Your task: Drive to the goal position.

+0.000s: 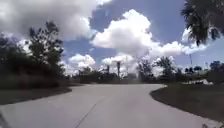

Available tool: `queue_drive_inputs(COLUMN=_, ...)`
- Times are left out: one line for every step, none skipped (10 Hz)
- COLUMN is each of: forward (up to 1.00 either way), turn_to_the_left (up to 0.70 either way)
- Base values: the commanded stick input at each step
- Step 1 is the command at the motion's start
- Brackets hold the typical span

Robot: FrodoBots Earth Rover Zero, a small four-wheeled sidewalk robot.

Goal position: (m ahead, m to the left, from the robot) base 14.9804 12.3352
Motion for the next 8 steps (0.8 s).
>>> queue_drive_inputs(forward=0.85, turn_to_the_left=0.0)
queue_drive_inputs(forward=0.85, turn_to_the_left=0.0)
queue_drive_inputs(forward=0.85, turn_to_the_left=0.0)
queue_drive_inputs(forward=0.85, turn_to_the_left=0.0)
queue_drive_inputs(forward=0.85, turn_to_the_left=0.0)
queue_drive_inputs(forward=0.85, turn_to_the_left=0.0)
queue_drive_inputs(forward=0.85, turn_to_the_left=0.0)
queue_drive_inputs(forward=0.85, turn_to_the_left=0.0)
